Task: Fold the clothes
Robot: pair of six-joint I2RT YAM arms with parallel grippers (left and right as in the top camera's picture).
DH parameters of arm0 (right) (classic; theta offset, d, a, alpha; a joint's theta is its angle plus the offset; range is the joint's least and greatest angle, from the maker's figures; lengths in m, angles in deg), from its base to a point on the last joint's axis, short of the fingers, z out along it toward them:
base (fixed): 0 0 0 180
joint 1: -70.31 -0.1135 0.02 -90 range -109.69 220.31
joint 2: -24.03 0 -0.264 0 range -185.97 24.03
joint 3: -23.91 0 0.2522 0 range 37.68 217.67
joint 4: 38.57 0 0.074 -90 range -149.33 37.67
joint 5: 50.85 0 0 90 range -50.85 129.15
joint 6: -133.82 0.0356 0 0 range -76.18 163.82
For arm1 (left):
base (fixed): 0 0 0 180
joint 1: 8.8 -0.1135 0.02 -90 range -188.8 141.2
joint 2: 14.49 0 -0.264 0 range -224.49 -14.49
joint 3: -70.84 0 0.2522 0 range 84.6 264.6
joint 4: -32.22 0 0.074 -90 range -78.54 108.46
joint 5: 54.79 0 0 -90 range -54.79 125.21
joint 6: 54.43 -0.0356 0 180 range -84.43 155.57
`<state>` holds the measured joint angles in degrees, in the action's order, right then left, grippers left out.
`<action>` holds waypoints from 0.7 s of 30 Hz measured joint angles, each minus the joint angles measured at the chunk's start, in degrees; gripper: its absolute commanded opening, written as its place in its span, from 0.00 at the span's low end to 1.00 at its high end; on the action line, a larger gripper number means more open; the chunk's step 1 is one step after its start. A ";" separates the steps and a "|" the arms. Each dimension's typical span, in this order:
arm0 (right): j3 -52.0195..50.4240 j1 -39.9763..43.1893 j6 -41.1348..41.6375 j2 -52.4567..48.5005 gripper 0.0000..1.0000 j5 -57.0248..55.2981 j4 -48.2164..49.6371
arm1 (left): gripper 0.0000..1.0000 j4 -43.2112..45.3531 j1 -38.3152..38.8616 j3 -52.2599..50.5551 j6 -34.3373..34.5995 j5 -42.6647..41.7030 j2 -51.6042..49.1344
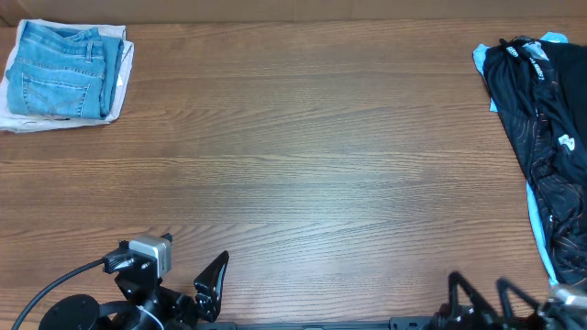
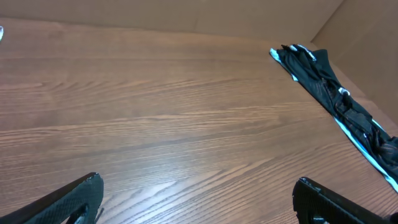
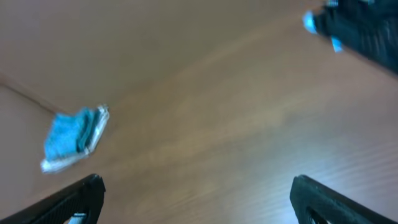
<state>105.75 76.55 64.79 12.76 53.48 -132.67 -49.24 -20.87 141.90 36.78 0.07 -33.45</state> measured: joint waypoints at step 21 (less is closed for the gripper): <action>-33.79 -3.61 -2.91 10.51 1.00 -5.73 45.22 | 1.00 0.02 0.00 -0.13 -0.15 0.00 0.00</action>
<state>71.96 72.95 61.88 23.28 47.75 -87.45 -49.22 -20.87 141.77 36.63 0.07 -33.45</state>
